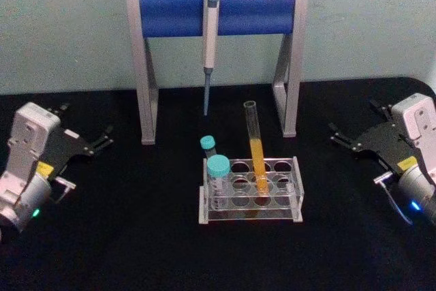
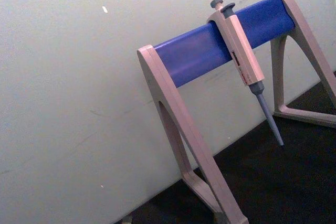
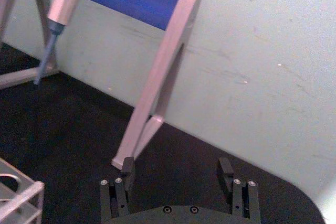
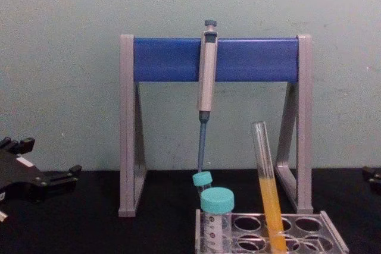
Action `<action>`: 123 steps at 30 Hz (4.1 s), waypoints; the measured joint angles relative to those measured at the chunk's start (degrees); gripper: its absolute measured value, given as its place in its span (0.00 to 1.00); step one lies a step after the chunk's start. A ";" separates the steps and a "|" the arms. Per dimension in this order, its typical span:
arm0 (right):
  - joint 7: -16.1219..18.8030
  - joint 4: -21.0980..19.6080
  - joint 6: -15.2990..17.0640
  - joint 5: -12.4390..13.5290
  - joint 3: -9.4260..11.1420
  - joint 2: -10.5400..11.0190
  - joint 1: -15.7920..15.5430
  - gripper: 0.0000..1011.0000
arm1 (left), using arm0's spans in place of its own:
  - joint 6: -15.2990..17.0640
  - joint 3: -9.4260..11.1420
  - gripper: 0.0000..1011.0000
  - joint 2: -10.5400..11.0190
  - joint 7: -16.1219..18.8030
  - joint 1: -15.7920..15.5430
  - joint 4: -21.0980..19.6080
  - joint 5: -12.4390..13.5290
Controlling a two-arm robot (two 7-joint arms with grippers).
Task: Pick up the test tube from the test tube rack, shake it, then place it back into the test tube rack.
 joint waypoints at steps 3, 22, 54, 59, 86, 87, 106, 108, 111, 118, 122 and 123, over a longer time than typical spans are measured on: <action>1.47 -1.54 0.99 0.94 0.52 0.19 -0.82 0.99 | 0.00 0.00 0.99 0.00 0.00 0.00 0.00 0.00; 15.88 -11.72 11.47 12.09 3.69 2.62 -5.30 0.99 | 0.00 0.00 0.99 0.00 0.00 0.00 0.00 0.00; 28.26 -1.17 18.00 12.77 -2.76 -4.38 8.09 0.99 | 0.00 0.00 0.99 0.00 0.00 0.00 0.00 0.00; 28.57 -0.01 18.08 12.57 -3.44 -5.13 9.17 0.99 | 0.00 0.00 0.99 0.00 0.00 0.00 0.00 0.00; 29.06 0.84 18.46 12.00 -4.86 -5.67 10.41 0.99 | 0.00 0.00 0.99 0.00 0.00 0.00 0.00 0.00; 29.06 0.84 18.45 12.01 -4.85 -5.67 10.41 0.99 | 0.00 0.00 0.99 0.00 0.00 0.00 0.00 0.00; 29.05 0.84 18.39 12.13 -4.77 -5.68 10.39 0.53 | 0.00 0.00 0.99 0.00 0.00 0.00 0.00 0.00; 29.05 0.84 18.39 12.14 -4.76 -5.68 10.39 0.44 | 0.00 0.00 0.99 0.00 0.00 0.00 0.00 0.00; 29.05 0.84 18.39 12.16 -4.77 -5.68 10.39 0.33 | 0.00 0.00 0.99 0.00 0.00 0.00 0.00 0.00; 29.06 0.84 18.38 12.17 -4.76 -5.68 10.39 0.22 | 0.00 0.00 0.99 0.00 0.00 0.00 0.00 0.00; 29.06 0.85 18.38 12.17 -4.76 -5.68 10.39 0.22 | 0.00 0.00 0.99 0.00 0.00 0.00 0.00 0.00; 29.06 0.84 18.38 12.17 -4.76 -5.68 10.40 0.22 | 0.00 0.00 0.99 0.00 0.00 0.00 0.00 0.00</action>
